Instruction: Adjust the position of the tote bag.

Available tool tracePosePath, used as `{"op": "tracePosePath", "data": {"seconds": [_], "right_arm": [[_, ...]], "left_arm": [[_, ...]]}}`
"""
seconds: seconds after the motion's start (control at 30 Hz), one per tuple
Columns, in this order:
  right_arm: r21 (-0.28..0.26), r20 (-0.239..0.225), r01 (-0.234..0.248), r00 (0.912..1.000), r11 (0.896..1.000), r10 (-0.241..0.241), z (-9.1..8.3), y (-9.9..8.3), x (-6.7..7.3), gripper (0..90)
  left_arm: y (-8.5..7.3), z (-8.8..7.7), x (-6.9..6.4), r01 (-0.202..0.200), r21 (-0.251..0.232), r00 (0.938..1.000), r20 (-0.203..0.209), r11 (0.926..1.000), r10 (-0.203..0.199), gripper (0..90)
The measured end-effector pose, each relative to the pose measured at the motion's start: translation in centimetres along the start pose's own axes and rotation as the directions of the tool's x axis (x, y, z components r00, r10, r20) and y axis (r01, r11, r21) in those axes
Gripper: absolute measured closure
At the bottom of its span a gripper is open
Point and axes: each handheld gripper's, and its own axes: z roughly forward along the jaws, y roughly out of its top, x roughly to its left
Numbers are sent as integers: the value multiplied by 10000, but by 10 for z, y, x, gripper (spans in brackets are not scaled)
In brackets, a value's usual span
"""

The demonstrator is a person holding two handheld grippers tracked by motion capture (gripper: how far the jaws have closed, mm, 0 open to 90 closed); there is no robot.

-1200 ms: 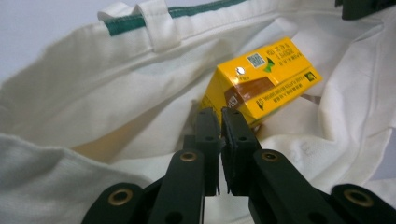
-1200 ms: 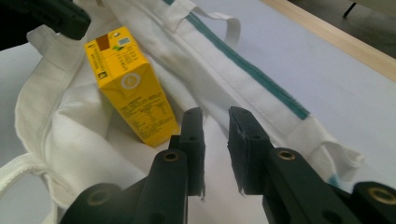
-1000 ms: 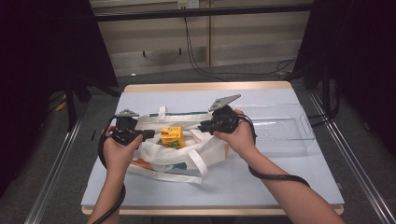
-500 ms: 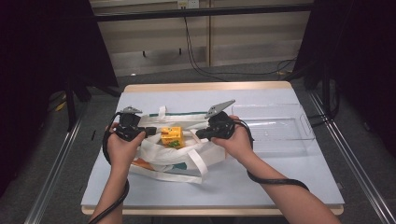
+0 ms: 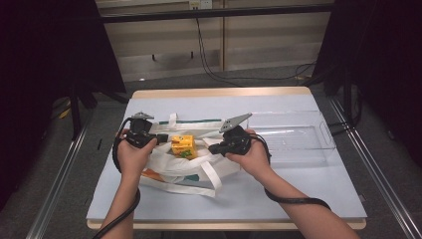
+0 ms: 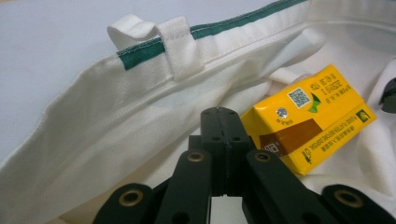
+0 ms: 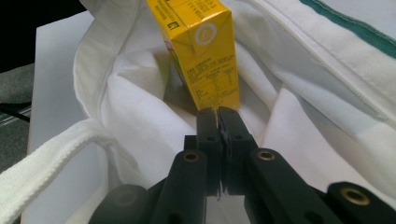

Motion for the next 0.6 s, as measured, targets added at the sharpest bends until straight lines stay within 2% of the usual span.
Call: {"op": "tracePosePath", "data": {"seconds": [0.03, 0.1, 0.17, 0.23, 0.27, 0.3, 0.33, 0.37, 0.43, 0.47, 0.5, 0.57, 0.6], "right_arm": [[-17, 2, 25, 10000, 10000, -25, 0, -1, 1, 877], [-63, -54, 94, 9999, 9999, -94, 0, -2, 2, 877], [-23, -80, 186, 9998, 9998, -186, 1, -3, 4, 877], [-11, -147, 242, 9996, 9997, -242, 2, -4, 6, 877], [19, -163, 250, 9996, 9997, -250, 2, -4, 7, 877], [19, -154, 244, 9996, 9997, -243, 3, -4, 8, 877], [9, -190, 231, 9996, 9997, -231, 3, -5, 8, 877], [10, -204, 219, 9996, 9998, -218, 3, -5, 8, 876], [22, -195, 218, 9996, 9998, -217, 4, -6, 9, 877], [6, -220, 205, 9995, 9998, -204, 4, -7, 9, 877], [35, -186, 201, 9996, 9998, -200, 5, -8, 10, 877], [56, -194, 202, 9996, 9998, -200, 5, -9, 10, 877], [50, -187, 220, 9996, 9997, -219, 5, -9, 10, 877]], "left_arm": [[0, 2, -1, 88, -114, 9999, -59, 9999, -89, 900], [1, 2, 1, -27, 53, 10000, -76, 10000, 28, 900], [1, 5, 0, 199, -98, 9998, -46, 9998, -200, 900], [2, 6, 1, 103, 3, 9999, -123, 9999, -103, 900], [3, 8, 0, 344, -186, 9993, -124, 9992, -346, 900], [3, 8, 2, 86, 7, 9998, -166, 10000, -86, 900], [3, 10, 1, 396, -159, 9991, -120, 9991, -398, 900], [4, 10, 4, 101, 64, 9998, -160, 9999, -100, 900], [4, 13, 2, 209, 10, 9996, -178, 9998, -209, 900], [4, 13, 3, 86, 100, 9999, -149, 9999, -84, 900], [4, 15, 2, 315, -63, 9993, -178, 9995, -316, 900], [5, 17, 3, 220, 11, 9996, -167, 9998, -219, 900], [5, 18, 2, 377, -52, 9991, -165, 9993, -378, 900]]}}
